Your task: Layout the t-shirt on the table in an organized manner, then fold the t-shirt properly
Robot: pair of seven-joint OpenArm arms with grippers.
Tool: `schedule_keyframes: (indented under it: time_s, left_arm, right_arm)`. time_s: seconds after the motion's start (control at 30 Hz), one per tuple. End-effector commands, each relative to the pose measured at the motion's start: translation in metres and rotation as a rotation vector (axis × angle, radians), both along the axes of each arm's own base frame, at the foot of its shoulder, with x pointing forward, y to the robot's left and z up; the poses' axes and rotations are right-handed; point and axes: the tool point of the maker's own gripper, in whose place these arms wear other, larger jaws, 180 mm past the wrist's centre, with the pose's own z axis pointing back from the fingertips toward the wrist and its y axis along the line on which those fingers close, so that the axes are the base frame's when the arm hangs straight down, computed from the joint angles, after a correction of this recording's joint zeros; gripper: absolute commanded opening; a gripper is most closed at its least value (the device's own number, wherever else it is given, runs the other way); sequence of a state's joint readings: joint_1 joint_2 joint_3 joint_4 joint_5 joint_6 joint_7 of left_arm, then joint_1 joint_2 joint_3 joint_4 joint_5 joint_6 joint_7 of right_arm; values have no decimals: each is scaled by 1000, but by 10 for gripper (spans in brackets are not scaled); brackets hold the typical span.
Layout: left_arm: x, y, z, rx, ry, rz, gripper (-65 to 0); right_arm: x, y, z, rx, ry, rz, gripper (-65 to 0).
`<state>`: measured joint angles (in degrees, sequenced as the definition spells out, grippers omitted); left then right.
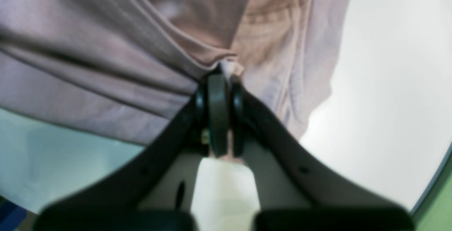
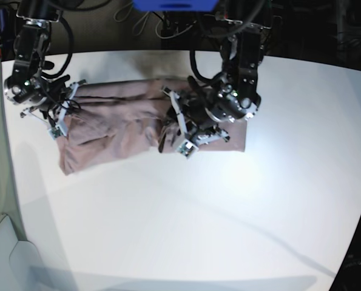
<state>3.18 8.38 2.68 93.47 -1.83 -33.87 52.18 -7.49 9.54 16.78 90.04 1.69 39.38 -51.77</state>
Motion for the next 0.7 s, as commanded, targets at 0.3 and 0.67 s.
schedule_keyframes:
  time_s: [0.3, 0.67]
  left_arm:
    - [38, 74, 78, -338, -141, 239, -412]
    - [21, 162, -20, -199, 89, 376, -509]
  right_arm:
    - [-34, -10, -20, -69, 157, 4, -650]
    - [-28, -14, 9, -131, 89, 20, -379]
